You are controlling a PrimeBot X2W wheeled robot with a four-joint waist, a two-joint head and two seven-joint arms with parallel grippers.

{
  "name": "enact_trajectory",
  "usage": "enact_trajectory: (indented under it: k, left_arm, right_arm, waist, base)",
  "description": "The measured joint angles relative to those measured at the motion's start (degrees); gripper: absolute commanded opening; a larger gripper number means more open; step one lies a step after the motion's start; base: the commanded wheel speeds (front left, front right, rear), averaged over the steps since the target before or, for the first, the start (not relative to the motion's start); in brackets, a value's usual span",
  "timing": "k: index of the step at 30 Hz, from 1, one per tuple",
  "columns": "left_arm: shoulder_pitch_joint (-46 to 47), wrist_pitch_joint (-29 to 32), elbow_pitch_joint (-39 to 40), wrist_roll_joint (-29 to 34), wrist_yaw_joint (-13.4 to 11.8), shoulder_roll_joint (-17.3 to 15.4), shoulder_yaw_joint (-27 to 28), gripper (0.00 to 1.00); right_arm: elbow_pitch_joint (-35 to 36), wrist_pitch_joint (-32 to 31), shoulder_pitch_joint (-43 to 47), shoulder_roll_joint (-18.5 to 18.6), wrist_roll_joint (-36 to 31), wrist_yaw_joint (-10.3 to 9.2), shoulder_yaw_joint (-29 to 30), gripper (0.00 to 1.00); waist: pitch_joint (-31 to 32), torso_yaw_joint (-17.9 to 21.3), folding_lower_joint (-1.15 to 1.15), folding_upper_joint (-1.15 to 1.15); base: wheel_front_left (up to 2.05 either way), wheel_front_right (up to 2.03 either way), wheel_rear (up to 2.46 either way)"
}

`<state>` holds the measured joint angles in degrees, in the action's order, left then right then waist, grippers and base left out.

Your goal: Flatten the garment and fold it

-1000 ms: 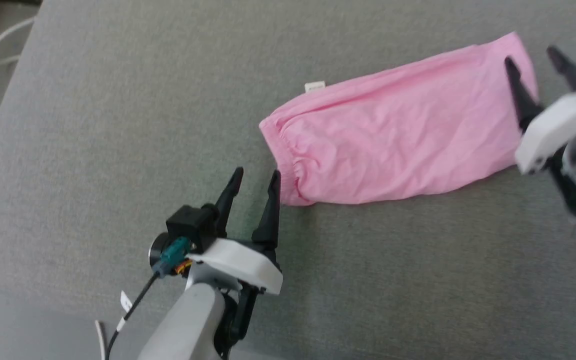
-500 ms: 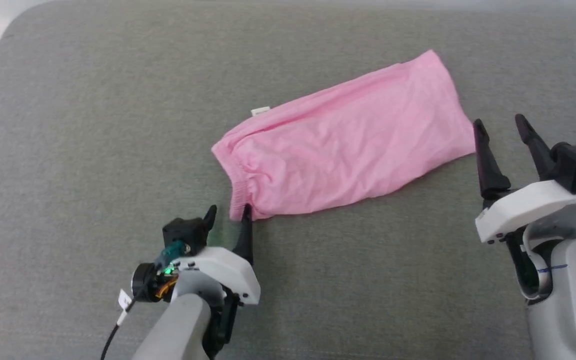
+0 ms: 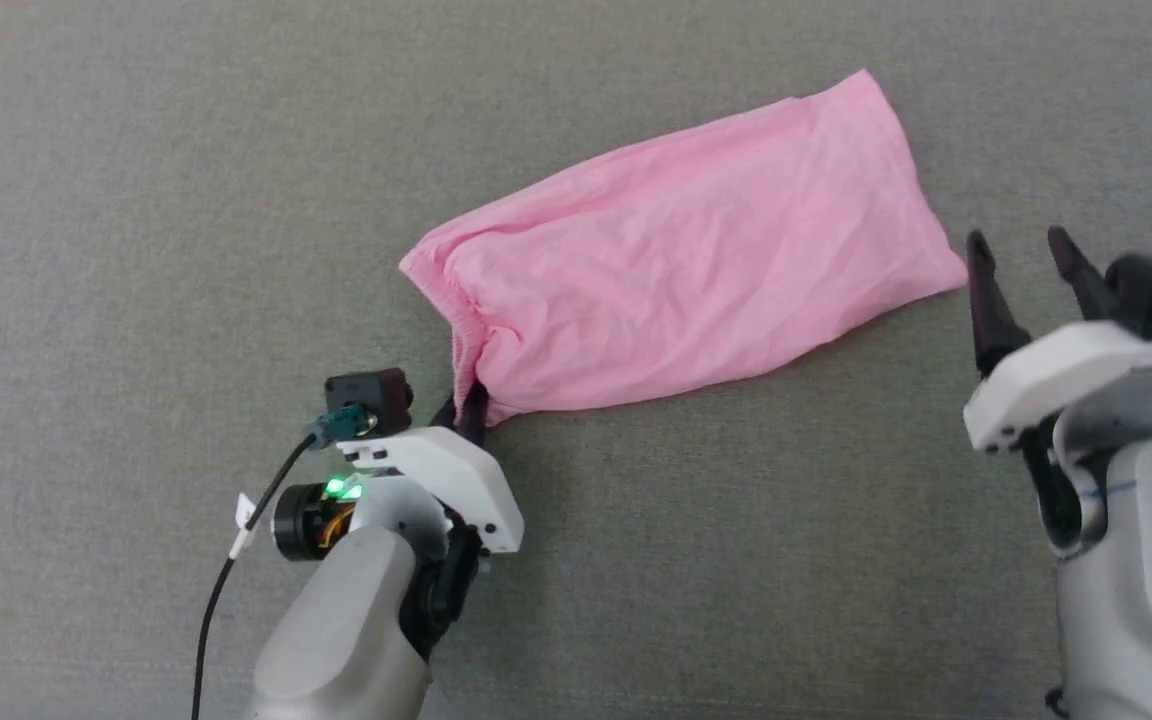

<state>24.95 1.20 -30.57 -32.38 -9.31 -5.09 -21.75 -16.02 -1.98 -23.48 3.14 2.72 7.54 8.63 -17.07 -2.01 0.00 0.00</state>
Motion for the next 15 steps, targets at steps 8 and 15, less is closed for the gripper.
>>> enact_trajectory:
  k: [8,15]
  left_arm:
    - [0.47,-0.15,1.55,-0.42,1.56,0.74,-1.80,0.00]
    - [1.07,-1.25,2.48,-0.44,2.18,1.32,-3.65,0.00]
  right_arm:
    - [-14.66,-3.56,-10.59,-0.12,-1.58,0.00,3.98,1.00]
    - [-26.89,-11.54,-20.22,-0.16,-5.50,0.00,8.01,1.00]
  waist:
    - [-1.40,-2.71,0.02,0.00]
    - [-3.11,-5.04,0.01,0.00]
  base:
    - [0.00,0.00,0.00]
    - [0.00,0.00,0.00]
